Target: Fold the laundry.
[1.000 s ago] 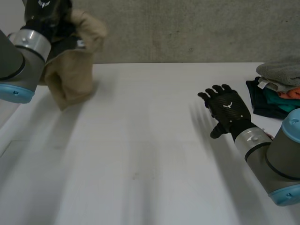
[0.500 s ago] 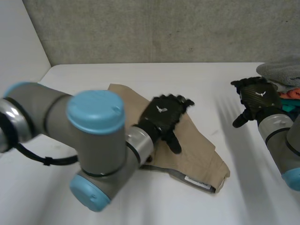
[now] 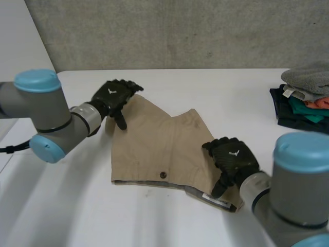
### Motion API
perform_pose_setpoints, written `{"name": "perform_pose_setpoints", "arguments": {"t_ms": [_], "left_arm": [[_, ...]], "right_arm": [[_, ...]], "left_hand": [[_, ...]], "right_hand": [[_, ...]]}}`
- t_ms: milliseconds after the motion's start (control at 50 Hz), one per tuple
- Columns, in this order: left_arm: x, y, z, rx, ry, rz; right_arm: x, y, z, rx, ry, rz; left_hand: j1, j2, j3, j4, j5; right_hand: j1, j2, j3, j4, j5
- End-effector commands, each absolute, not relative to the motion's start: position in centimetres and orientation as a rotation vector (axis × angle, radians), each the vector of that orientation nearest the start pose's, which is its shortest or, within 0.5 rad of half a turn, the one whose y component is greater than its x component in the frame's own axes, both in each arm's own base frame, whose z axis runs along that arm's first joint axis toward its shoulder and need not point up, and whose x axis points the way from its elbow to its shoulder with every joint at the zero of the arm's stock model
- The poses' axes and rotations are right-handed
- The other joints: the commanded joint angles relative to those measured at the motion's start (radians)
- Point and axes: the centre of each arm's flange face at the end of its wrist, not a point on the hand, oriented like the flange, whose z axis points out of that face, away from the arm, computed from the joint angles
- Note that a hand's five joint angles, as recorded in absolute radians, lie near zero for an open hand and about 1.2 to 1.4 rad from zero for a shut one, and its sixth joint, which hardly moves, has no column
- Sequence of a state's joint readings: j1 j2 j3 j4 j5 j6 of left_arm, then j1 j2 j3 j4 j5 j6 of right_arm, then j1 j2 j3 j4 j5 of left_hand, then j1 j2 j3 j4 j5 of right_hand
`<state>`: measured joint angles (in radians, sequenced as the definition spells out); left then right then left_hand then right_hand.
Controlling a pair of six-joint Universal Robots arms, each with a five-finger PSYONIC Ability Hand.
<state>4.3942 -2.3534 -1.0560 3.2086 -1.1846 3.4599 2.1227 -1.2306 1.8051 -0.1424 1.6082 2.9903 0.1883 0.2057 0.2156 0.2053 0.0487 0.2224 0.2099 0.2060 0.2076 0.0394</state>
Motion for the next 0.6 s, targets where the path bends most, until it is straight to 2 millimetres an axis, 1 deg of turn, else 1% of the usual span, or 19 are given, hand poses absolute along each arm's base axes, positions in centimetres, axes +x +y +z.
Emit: {"name": "perform_pose_setpoints", "arguments": {"t_ms": [20, 40, 60, 100, 120, 140, 200, 220, 280, 300, 360, 380, 440, 460, 480, 520, 540, 580, 600], "left_arm": [[-30.9, -38.1, 12.2, 1.407, 2.378, -2.063], [-31.0, -38.2, 11.8, 1.419, 2.374, -2.057], [-31.2, -38.3, 11.2, 1.438, 2.363, -2.048], [-31.5, -38.5, 10.8, 1.448, 2.346, -2.046], [-31.6, -38.6, 10.6, 1.449, 2.340, -2.046], [-31.7, -38.9, 10.5, 1.437, 2.319, -2.046], [-31.6, -39.3, 11.4, 1.388, 2.270, -2.049], [-31.3, -39.5, 12.8, 1.322, 2.240, -2.048], [-30.6, -39.2, 15.3, 1.226, 2.210, -2.050], [-30.3, -38.7, 17.2, 1.181, 2.184, -2.073], [-30.1, -37.3, 20.0, 1.156, 2.163, -2.122], [-29.9, -36.0, 21.9, 1.140, 2.158, -2.158], [-29.6, -33.6, 24.3, 1.116, 2.166, -2.206], [-29.6, -31.8, 25.5, 1.108, 2.187, -2.234], [-29.7, -30.8, 25.9, 1.107, 2.199, -2.247], [-29.7, -28.9, 26.3, 1.103, 2.238, -2.258], [-29.8, -27.0, 26.1, 1.103, 2.288, -2.249], [-30.2, -25.3, 25.4, 1.107, 2.342, -2.230], [-30.6, -23.8, 24.3, 1.120, 2.381, -2.205]], "right_arm": [[27.8, -18.9, 12.2, -0.919, 2.380, -1.731], [27.8, -19.0, 12.0, -0.925, 2.381, -1.746], [27.9, -19.2, 11.9, -0.942, 2.372, -1.768], [28.0, -19.5, 11.9, -0.948, 2.362, -1.789], [28.1, -19.6, 12.1, -0.946, 2.352, -1.802], [28.2, -20.0, 12.5, -0.935, 2.330, -1.832], [28.4, -20.8, 13.6, -0.914, 2.285, -1.887], [28.5, -21.6, 14.7, -0.904, 2.251, -1.941], [28.4, -23.3, 16.1, -0.896, 2.209, -2.026], [28.6, -24.5, 17.1, -0.899, 2.174, -2.089], [28.9, -26.5, 18.7, -0.917, 2.114, -2.190], [29.3, -27.8, 19.8, -0.924, 2.070, -2.257], [30.1, -29.7, 21.2, -0.923, 1.992, -2.344], [30.8, -30.9, 22.1, -0.913, 1.912, -2.399], [31.3, -31.6, 22.5, -0.904, 1.866, -2.427], [32.0, -32.8, 23.1, -0.891, 1.774, -2.475], [32.5, -34.2, 23.4, -0.877, 1.688, -2.518], [33.1, -35.4, 23.5, -0.879, 1.593, -2.553], [33.4, -35.9, 23.3, -0.885, 1.551, -2.558]], "left_hand": [[-0.014, -0.031, -0.041, -0.031, -0.049], [0.033, 0.016, 0.006, 0.016, -0.002], [0.281, 0.264, 0.254, 0.264, 0.246], [0.678, 0.660, 0.650, 0.661, 0.643], [0.938, 0.921, 0.911, 0.921, 0.904], [1.205, 1.188, 1.178, 1.188, 1.170], [1.208, 1.191, 1.181, 1.191, 1.173], [1.208, 1.191, 1.181, 1.191, 1.173], [1.208, 1.191, 1.181, 1.191, 1.173], [1.208, 1.191, 1.181, 1.191, 1.173], [1.208, 1.191, 1.181, 1.191, 1.173], [1.208, 1.191, 1.181, 1.191, 1.173], [1.208, 1.191, 1.181, 1.191, 1.173], [1.208, 1.191, 1.181, 1.191, 1.173], [1.208, 1.191, 1.181, 1.191, 1.173], [1.208, 1.191, 1.181, 1.191, 1.173], [1.208, 1.191, 1.181, 1.191, 1.173], [1.208, 1.191, 1.181, 1.191, 1.173], [1.208, 1.191, 1.181, 1.191, 1.173]], "right_hand": [[0.016, 0.028, 0.032, 0.031, 0.024], [0.119, 0.131, 0.135, 0.133, 0.127], [0.442, 0.455, 0.459, 0.457, 0.451], [0.892, 0.905, 0.909, 0.907, 0.901], [1.139, 1.151, 1.155, 1.154, 1.147], [1.174, 1.186, 1.190, 1.188, 1.182], [1.174, 1.186, 1.190, 1.189, 1.182], [1.174, 1.186, 1.190, 1.189, 1.182], [1.174, 1.186, 1.190, 1.189, 1.182], [1.174, 1.186, 1.190, 1.189, 1.182], [1.174, 1.186, 1.190, 1.189, 1.182], [1.174, 1.186, 1.190, 1.189, 1.182], [1.174, 1.186, 1.190, 1.189, 1.182], [1.174, 1.186, 1.190, 1.189, 1.182], [1.174, 1.186, 1.190, 1.189, 1.182], [1.174, 1.186, 1.190, 1.189, 1.182], [1.174, 1.186, 1.190, 1.189, 1.182], [1.174, 1.186, 1.190, 1.189, 1.182], [1.174, 1.186, 1.190, 1.189, 1.182]]}}
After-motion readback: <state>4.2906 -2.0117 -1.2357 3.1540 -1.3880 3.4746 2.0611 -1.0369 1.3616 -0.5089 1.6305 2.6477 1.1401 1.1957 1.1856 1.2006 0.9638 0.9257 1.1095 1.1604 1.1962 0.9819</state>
